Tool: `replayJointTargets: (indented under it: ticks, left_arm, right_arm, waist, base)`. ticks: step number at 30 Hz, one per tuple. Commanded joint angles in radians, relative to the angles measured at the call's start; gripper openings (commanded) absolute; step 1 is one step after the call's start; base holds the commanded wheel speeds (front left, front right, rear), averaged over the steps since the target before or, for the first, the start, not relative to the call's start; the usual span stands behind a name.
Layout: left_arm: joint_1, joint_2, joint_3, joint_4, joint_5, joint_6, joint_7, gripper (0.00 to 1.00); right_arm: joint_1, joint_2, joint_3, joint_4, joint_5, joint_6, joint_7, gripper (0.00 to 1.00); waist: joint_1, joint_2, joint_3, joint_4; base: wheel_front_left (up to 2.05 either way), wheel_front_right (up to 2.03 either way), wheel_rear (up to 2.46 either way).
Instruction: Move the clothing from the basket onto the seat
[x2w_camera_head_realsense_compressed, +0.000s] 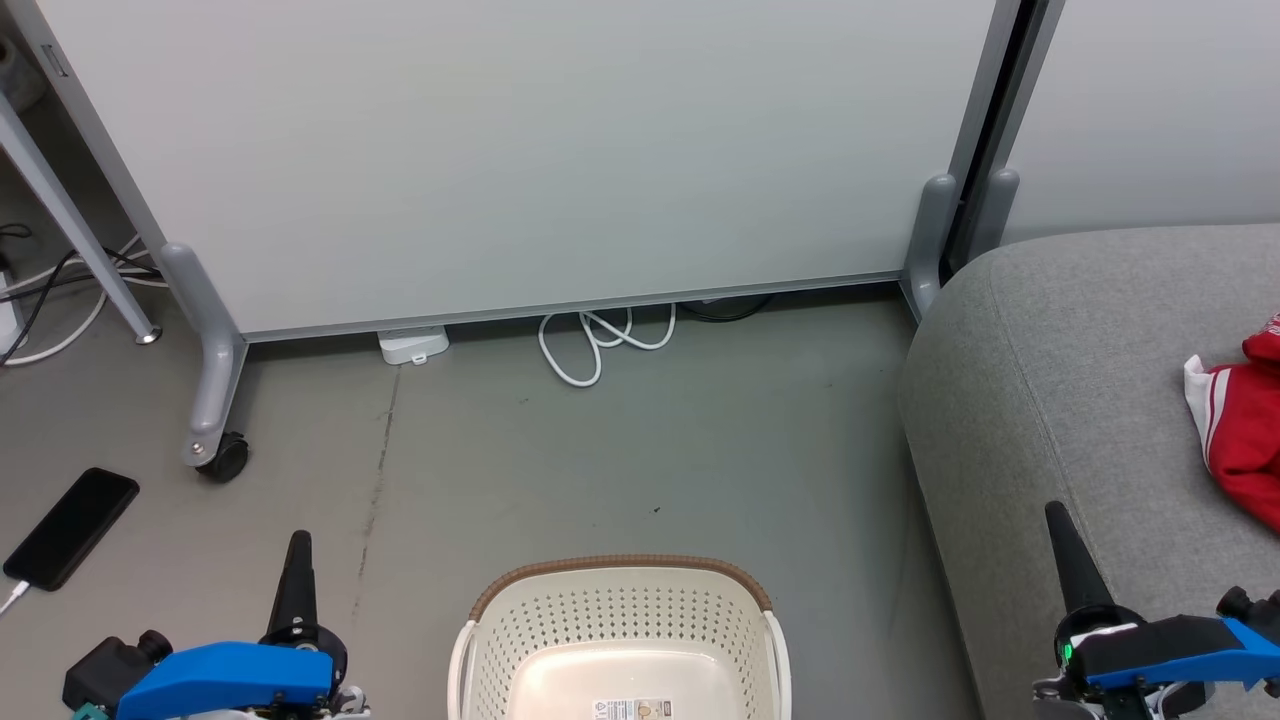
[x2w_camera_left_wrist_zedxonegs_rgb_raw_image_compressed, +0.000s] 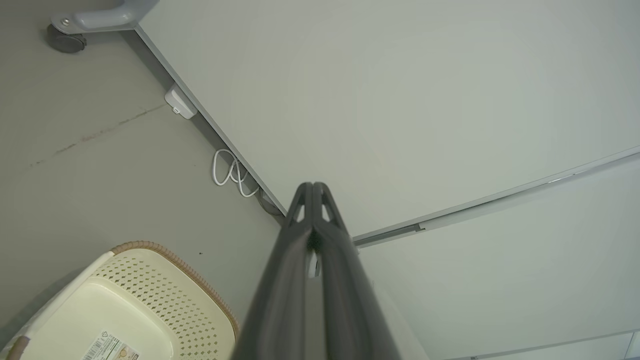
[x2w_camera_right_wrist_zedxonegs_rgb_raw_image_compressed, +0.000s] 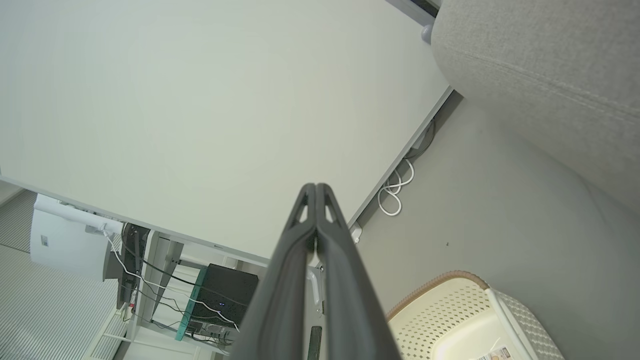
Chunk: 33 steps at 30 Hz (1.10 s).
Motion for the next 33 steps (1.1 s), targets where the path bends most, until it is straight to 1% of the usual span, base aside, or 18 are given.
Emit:
replayJointTargets:
  ticks: [1,15,33]
  left_arm:
    - [-0.025,0.002,0.008,-0.013,-0.026,-0.007,0.008,0.0]
    - [-0.041,0.001,0.025,-0.031,-0.165,-0.008,0.045,0.0]
    - [-0.057,-0.001,0.044,-0.049,-0.31,-0.01,0.083,0.0]
  right_arm:
    - [-0.023,-0.007,-0.002,-0.012,0.031,0.0,0.007,0.0]
    - [-0.036,-0.008,-0.006,-0.018,0.173,0.001,0.032,0.0]
    - [-0.051,-0.009,-0.009,-0.023,0.325,0.001,0.061,0.0]
  waist:
    - [-0.0001,0.0,0.0,-0.001]
    - [-0.0001,0.0,0.005,-0.007]
    - [-0.0001,0.0,0.01,-0.015]
  base:
    - [0.0,0.0,0.0]
    - [0.0,0.0,0.0]
    - [0.0,0.0,0.0]
